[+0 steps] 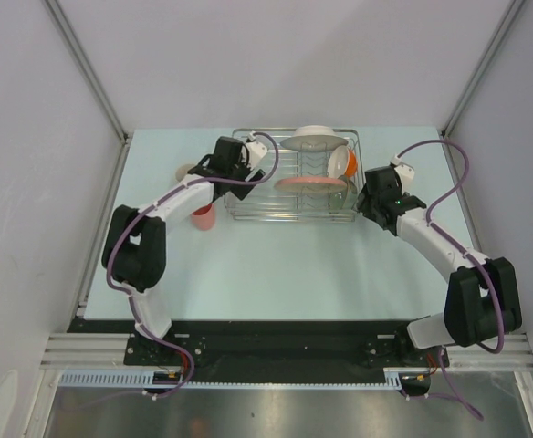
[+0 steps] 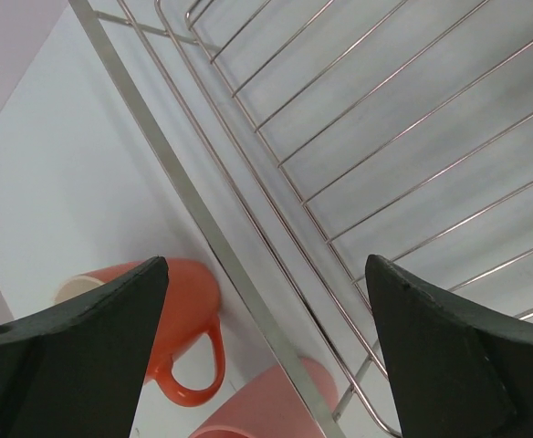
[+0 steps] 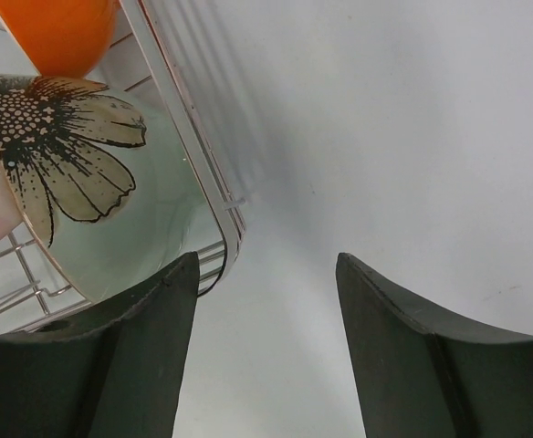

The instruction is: Load the mixed dishes into the dish rack

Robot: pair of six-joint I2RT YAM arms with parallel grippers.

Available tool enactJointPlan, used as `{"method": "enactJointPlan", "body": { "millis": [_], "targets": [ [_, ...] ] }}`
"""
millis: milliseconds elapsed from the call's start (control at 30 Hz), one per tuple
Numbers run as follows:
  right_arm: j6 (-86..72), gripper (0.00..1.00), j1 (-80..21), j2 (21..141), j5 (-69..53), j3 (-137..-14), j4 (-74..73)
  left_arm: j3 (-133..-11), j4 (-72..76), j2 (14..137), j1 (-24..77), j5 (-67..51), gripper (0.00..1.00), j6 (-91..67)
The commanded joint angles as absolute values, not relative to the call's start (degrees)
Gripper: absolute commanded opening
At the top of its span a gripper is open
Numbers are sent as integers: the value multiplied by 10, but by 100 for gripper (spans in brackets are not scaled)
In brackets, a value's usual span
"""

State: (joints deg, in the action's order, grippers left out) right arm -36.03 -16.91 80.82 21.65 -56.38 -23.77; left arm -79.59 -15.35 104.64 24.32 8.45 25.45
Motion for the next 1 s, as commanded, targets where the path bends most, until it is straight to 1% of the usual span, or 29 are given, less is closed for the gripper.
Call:
{"method": "enactJointPlan", "body": {
  "millis": [0, 267, 467, 967],
  "targets": [
    [-364, 65, -165, 814, 236, -558, -249, -775, -127, 1046, 239, 112, 94, 252],
    [-369, 62, -163, 799, 243, -523, -277, -725, -125, 1013, 246, 110, 94, 269],
    [-379, 57, -163, 774, 242, -488, -296, -686, -133, 981, 260, 98, 94, 269],
    [-403, 54, -172, 620, 231, -396, -376, -570, -143, 875, 297, 69, 93, 240]
  ]
}}
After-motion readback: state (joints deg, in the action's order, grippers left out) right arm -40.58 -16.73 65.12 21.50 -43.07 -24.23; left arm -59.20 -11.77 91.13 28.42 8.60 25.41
